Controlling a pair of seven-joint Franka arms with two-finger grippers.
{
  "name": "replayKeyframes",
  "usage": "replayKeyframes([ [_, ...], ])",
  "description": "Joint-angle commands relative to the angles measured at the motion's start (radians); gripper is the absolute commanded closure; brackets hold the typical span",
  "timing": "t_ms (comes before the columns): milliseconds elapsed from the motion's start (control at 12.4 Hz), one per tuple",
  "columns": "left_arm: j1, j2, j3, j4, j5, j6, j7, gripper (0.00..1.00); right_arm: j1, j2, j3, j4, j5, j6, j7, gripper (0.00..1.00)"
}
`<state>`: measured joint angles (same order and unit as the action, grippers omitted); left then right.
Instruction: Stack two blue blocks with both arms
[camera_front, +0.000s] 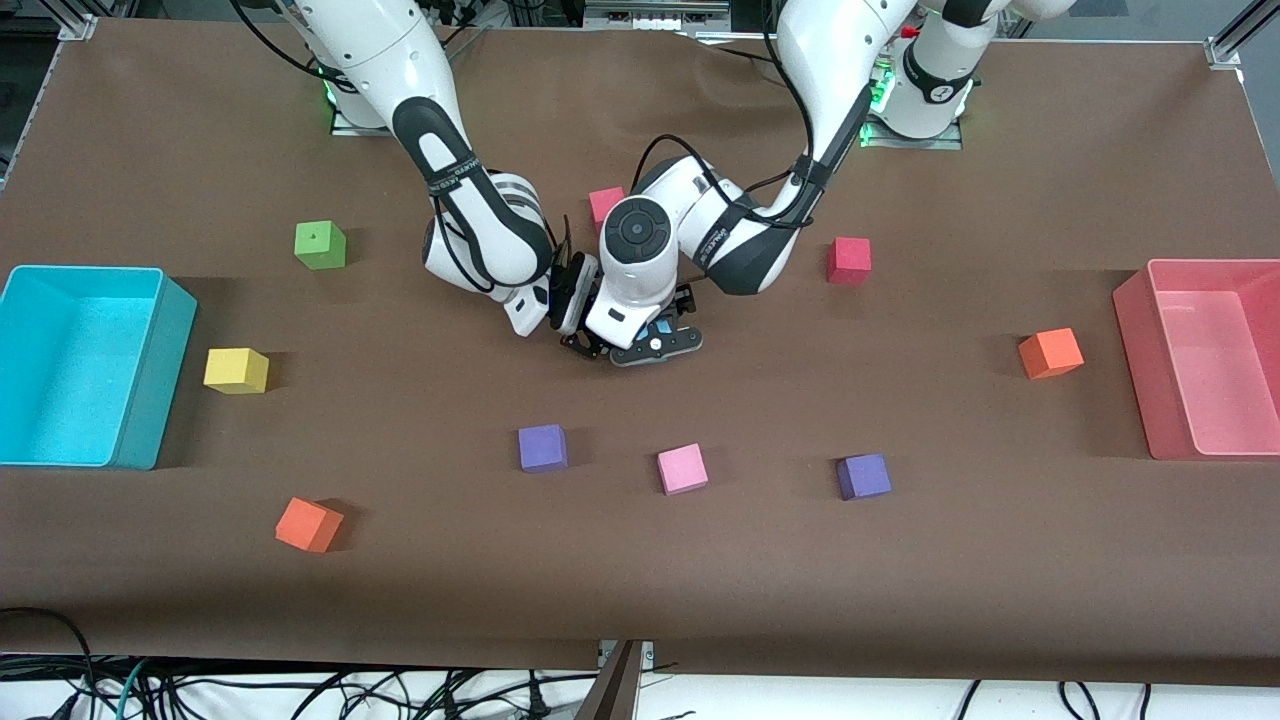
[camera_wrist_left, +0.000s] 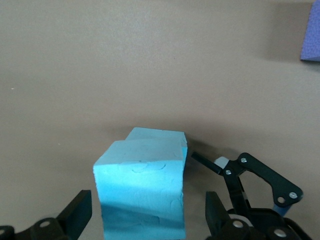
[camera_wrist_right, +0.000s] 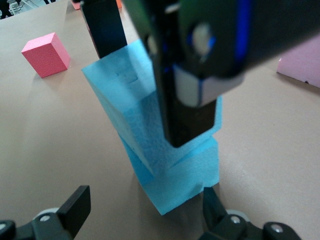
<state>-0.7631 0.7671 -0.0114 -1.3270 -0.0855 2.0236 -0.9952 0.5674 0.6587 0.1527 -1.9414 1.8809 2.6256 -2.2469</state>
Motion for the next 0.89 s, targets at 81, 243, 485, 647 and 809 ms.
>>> replayKeyframes([
  [81, 0.037, -0.083, 0.008, 0.008, -0.013, -0.051, 0.012, 0.0, -0.012, -0.051, -0.004, -0.057, 0.02, -0.01, -0.011, 0.01],
  [243, 0.079, -0.155, -0.001, -0.01, -0.016, -0.12, 0.074, 0.0, -0.04, -0.132, -0.004, -0.155, 0.018, -0.016, 0.007, 0.01],
  [485, 0.212, -0.325, -0.038, -0.116, -0.055, -0.167, 0.157, 0.0, -0.06, -0.278, -0.004, -0.321, 0.012, -0.062, 0.227, 0.01],
  [647, 0.298, -0.429, -0.042, -0.159, -0.06, -0.245, 0.226, 0.0, -0.084, -0.341, -0.004, -0.381, -0.026, -0.106, 0.375, 0.01],
  [809, 0.396, -0.521, -0.042, -0.196, -0.059, -0.33, 0.346, 0.0, -0.122, -0.393, -0.004, -0.418, -0.168, -0.169, 0.6, 0.01],
])
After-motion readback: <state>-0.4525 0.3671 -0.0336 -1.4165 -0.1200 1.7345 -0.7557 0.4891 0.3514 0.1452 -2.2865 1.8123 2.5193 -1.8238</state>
